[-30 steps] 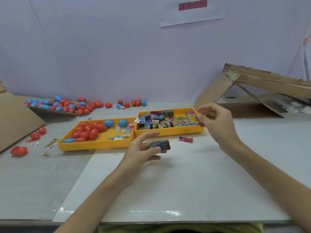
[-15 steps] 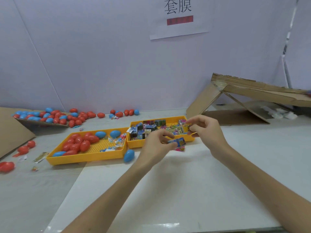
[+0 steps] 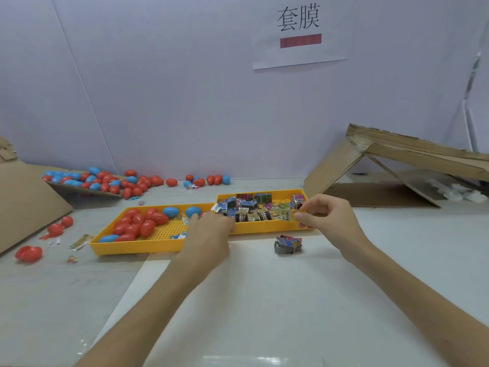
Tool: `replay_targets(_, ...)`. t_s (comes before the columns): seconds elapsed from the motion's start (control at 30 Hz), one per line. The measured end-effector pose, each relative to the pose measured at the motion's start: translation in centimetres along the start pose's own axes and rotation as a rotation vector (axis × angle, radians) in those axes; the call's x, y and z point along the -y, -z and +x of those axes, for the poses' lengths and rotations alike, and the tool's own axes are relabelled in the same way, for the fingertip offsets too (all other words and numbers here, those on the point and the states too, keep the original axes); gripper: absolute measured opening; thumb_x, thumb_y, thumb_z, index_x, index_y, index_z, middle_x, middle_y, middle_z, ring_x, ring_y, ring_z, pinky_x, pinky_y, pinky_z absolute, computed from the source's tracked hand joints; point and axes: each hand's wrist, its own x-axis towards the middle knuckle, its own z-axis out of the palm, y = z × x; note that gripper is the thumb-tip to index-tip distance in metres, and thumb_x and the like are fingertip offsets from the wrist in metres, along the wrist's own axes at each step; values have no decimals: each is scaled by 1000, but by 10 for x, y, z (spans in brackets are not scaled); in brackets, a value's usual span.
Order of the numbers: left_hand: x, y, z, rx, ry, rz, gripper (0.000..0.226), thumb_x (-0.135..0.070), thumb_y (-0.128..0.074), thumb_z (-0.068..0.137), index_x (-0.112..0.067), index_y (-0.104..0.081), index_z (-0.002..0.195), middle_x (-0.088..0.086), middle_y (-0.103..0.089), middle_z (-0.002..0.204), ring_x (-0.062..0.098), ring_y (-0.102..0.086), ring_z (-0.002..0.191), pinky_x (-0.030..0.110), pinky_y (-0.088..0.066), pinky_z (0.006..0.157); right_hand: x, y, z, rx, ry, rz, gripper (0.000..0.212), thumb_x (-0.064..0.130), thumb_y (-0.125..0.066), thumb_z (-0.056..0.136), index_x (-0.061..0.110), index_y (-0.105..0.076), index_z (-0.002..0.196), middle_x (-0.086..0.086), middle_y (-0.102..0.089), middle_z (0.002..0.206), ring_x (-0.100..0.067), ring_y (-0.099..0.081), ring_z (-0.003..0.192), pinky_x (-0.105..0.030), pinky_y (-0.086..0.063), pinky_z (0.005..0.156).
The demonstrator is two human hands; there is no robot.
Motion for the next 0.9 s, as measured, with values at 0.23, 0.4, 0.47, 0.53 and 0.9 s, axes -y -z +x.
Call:
replay_targets(0.23, 6, -2, -3, 93, -133, 149, 27, -26, -63, 99, -30, -59, 125, -3, -66, 120, 23, -52, 116, 37, -29, 95, 2, -1, -2, 13, 0, -17, 8, 9, -80, 83, 15, -75, 83, -5, -76, 73, -19, -73, 68, -20, -52, 65)
replay_targets(0.4, 0, 4, 1, -102, -152, -320, 20, -34, -65, 97, -34, -67, 117, -11, -59, 110, 13, -56, 103, 27, -36, 81, 4, -3, -4, 7, 23, -42, 9, 10, -80, 84, 17, -75, 81, -4, -76, 72, -20, -74, 69, -20, -52, 65)
replay_targets(0.47, -9, 9, 3, -192, -114, -686, 12, -30, -64, 98, -33, -71, 108, -10, -51, 102, 8, -55, 88, 19, -40, 72, 6, -4, -5, 9, 41, -54, 8, 12, -78, 86, 18, -75, 81, -3, -76, 72, -18, -74, 68, -17, -51, 64)
replay_targets(0.53, -20, 13, 8, -189, -48, -1018, 14, -26, -59, 101, -32, -72, 101, -2, -52, 106, 12, -62, 84, 23, -53, 69, 9, -5, -6, 7, 59, -88, 8, 16, -76, 88, 20, -76, 81, 0, -75, 71, -13, -72, 69, -15, -50, 65)
replay_targets(0.9, -47, 8, 6, 179, 139, -2117, 42, -1, -33, 98, -13, -69, 116, 9, -63, 106, 16, -70, 87, 29, -58, 73, 36, -20, 0, 59, 140, -165, 21, 7, -72, 90, 27, -73, 80, 4, -73, 70, -10, -67, 62, -22, -52, 64)
